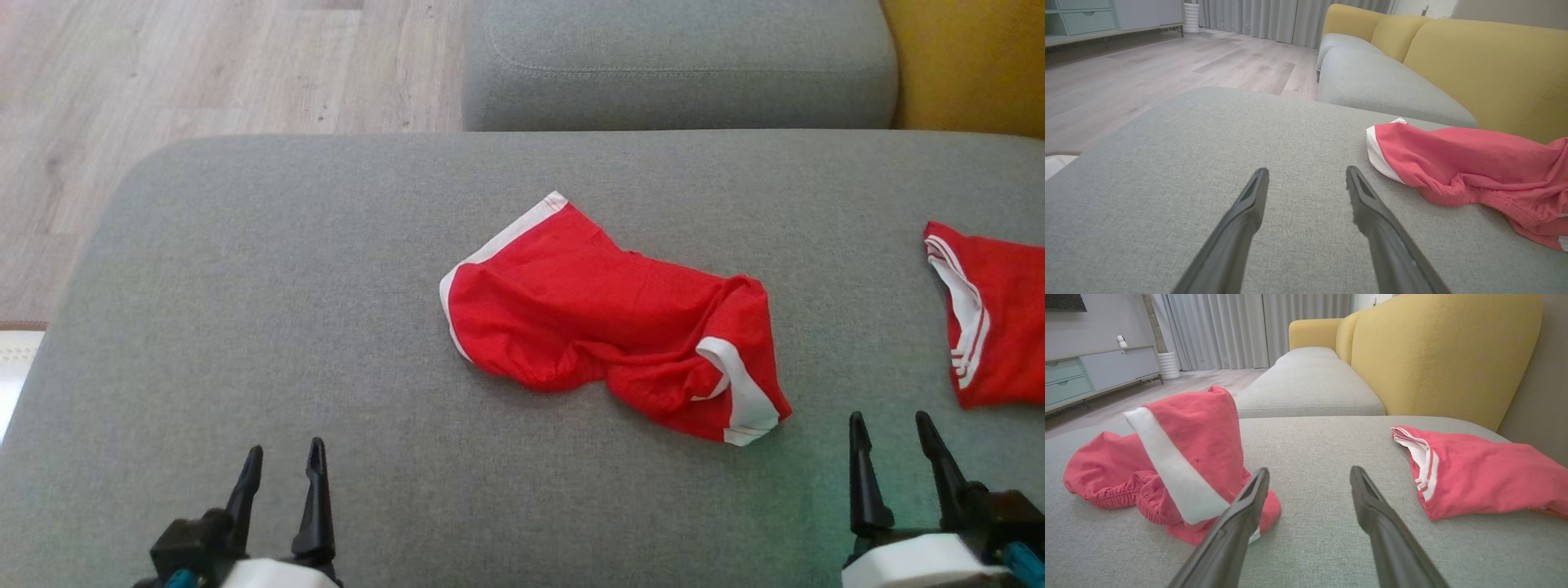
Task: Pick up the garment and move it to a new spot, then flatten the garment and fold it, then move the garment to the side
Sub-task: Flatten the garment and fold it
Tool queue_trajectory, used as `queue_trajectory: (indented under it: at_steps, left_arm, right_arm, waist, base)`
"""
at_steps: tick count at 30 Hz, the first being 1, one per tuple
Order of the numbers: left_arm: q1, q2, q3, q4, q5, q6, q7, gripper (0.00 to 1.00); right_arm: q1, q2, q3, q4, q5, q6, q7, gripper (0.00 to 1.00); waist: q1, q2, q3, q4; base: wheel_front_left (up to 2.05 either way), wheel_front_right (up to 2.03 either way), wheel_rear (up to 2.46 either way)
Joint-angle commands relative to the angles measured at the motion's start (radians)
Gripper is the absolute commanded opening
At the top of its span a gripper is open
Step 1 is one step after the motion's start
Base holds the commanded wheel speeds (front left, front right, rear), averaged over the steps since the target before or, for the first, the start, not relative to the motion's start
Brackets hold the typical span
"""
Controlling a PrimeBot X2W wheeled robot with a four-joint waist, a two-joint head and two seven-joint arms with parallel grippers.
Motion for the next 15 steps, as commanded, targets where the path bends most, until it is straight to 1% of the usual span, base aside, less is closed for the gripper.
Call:
queue_trajectory:
  at_steps: [1, 8, 15]
  left_arm:
    - [-0.021, -0.005, 0.045, -0.033, 0.008, -0.006, -0.012, 1.00]
    - [-0.016, -0.008, 0.061, -0.031, 0.021, -0.017, -0.012, 1.00]
    - [-0.021, -0.008, 0.049, -0.036, 0.017, -0.018, -0.012, 1.00]
  right_arm:
    - [-0.025, -0.008, 0.026, -0.029, -0.009, -0.001, -0.014, 1.00]
    - [-0.024, -0.008, 0.036, -0.027, -0.007, -0.001, -0.014, 1.00]
    - [-0.027, -0.008, 0.048, -0.026, -0.005, -0.001, -0.014, 1.00]
  waist:
    - [0.0001, 0.0000, -0.002, 0.002]
    - [0.0001, 0.0000, -0.004, 0.009]
    - [0.0001, 0.0000, 0.003, -0.001]
  base:
    - [0.00, 0.00, 0.00]
    - [0.00, 0.00, 0.00]
    - [0.00, 0.00, 0.00]
